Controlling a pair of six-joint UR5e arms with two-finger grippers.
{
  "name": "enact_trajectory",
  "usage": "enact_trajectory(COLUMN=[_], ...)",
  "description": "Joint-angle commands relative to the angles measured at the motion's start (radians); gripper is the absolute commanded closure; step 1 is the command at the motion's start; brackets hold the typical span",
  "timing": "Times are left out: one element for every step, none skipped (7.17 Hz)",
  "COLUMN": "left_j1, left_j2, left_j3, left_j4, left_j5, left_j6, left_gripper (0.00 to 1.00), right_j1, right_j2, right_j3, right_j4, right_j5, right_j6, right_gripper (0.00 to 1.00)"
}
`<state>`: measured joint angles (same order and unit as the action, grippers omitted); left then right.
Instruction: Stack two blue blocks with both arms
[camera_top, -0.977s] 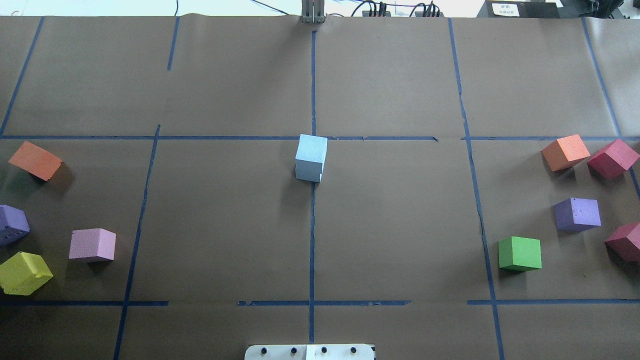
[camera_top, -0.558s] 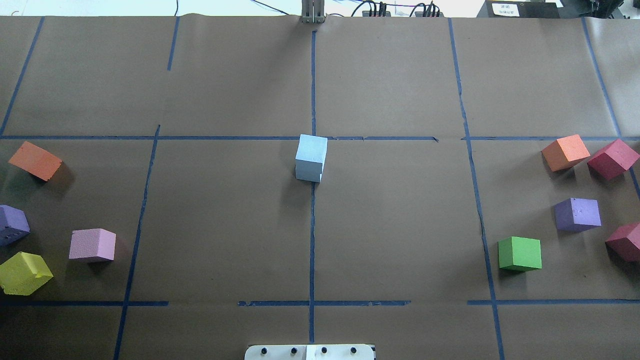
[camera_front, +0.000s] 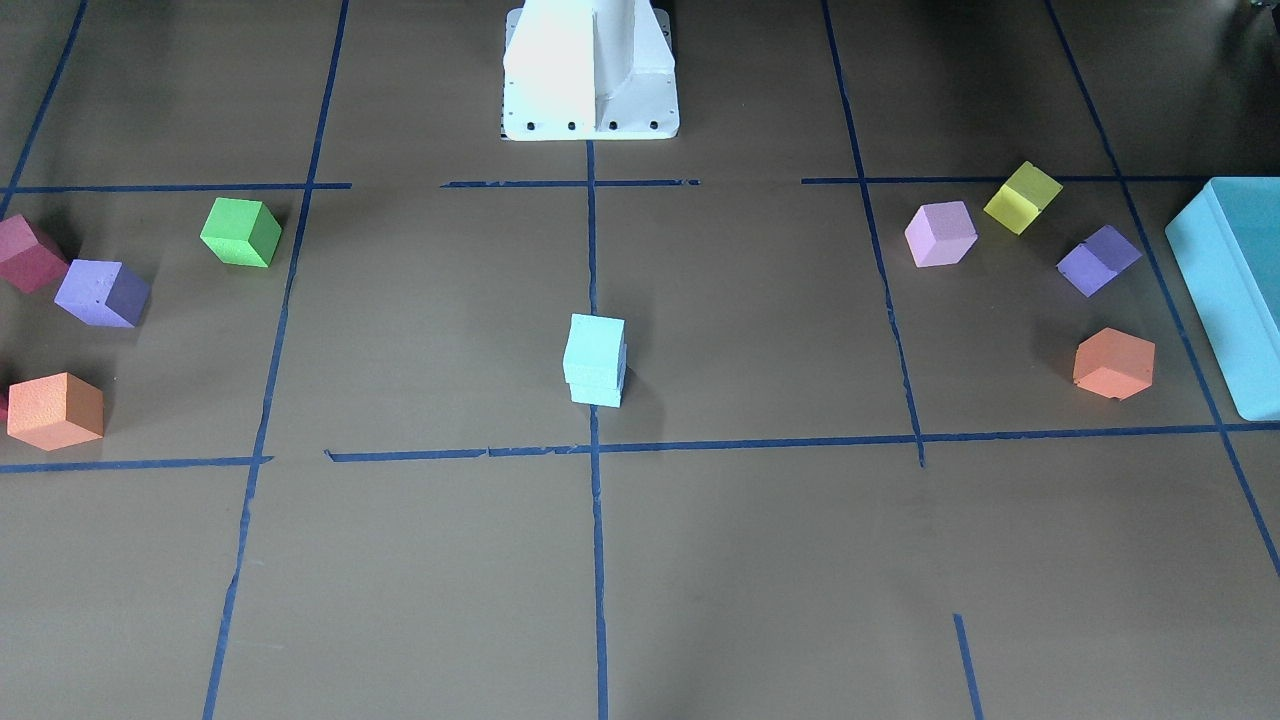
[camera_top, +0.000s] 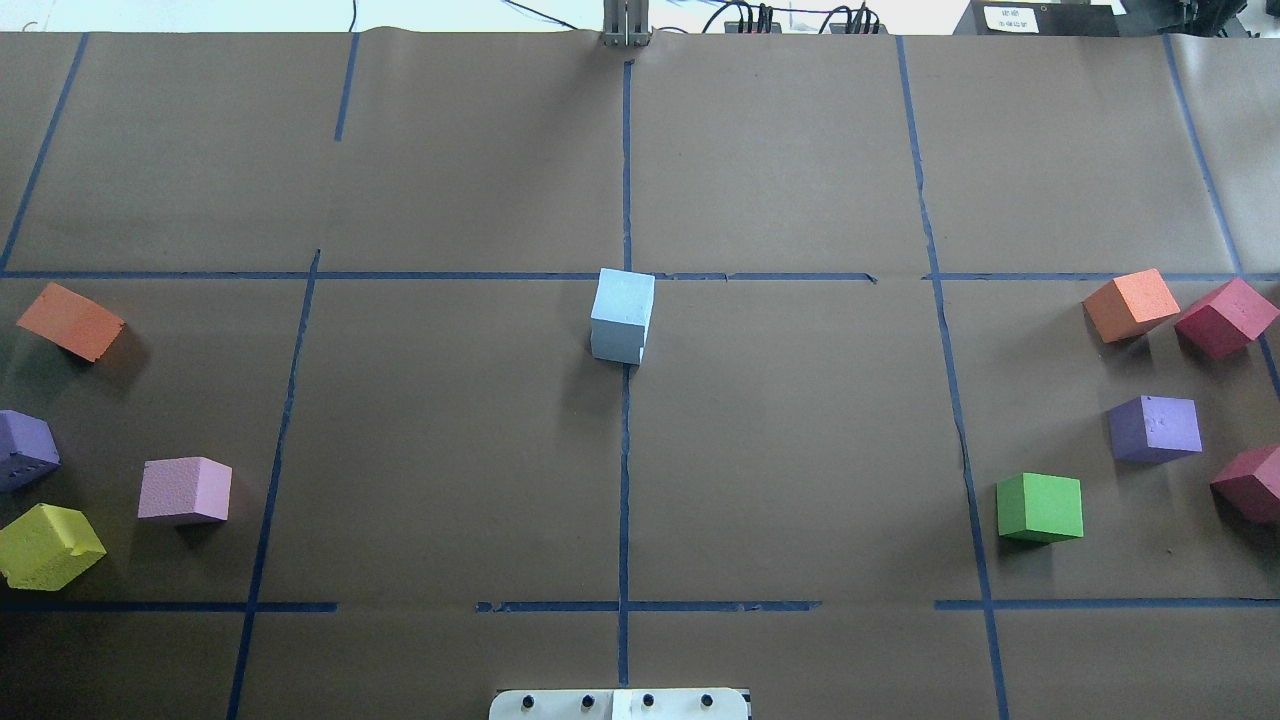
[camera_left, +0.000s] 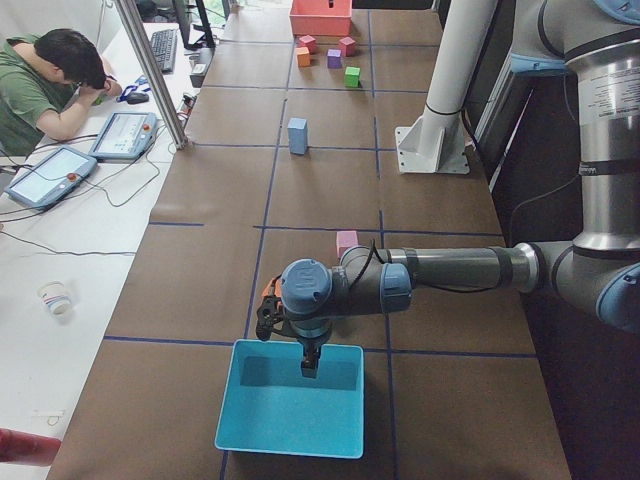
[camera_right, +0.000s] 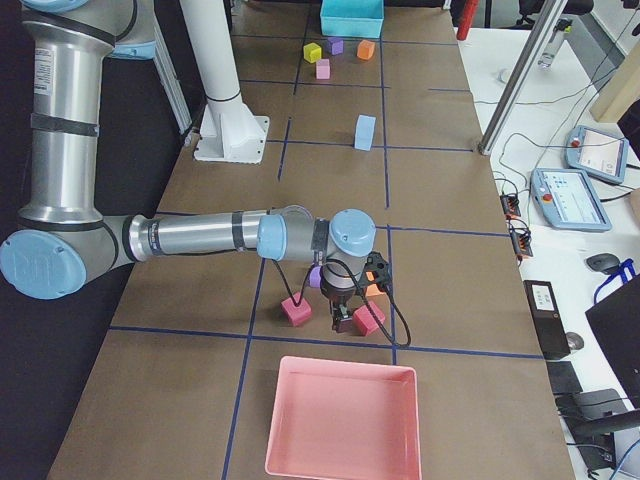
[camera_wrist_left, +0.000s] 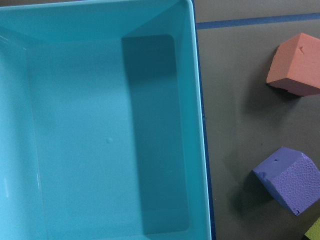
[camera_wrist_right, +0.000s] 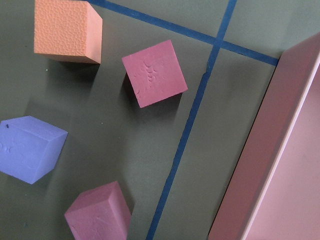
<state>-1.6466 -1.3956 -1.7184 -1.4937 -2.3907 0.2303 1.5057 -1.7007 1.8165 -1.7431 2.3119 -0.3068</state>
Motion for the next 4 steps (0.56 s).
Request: enact_trajectory(left_j1=[-0.001,0.001,0.001,0.001], left_j2=[0.003,0.000,0.000,0.000], left_j3=[-0.006,-0.004,-0.004,-0.004], left_j4=[0.000,0.000,0.000,0.000], left_j5=[0.001,0.001,0.001,-0.001], left_j6=[0.006,0.004,0.004,0.003], left_gripper=[0.00,0.00,0.00,0.00], right_j1=[-0.001,-0.001,-0.001,-0.001], right_j2=[0.001,0.001,0.001,0.003], right_j3=[-0.003,-0.008,-0.009,-0.009], right_j4=[0.011,0.013,0.013,0.013], right_j5=[0.026,0.035,0.037,0.037], right_j6=[0.000,0.000,0.000,0.000], right_gripper=[0.00,0.00,0.00,0.00])
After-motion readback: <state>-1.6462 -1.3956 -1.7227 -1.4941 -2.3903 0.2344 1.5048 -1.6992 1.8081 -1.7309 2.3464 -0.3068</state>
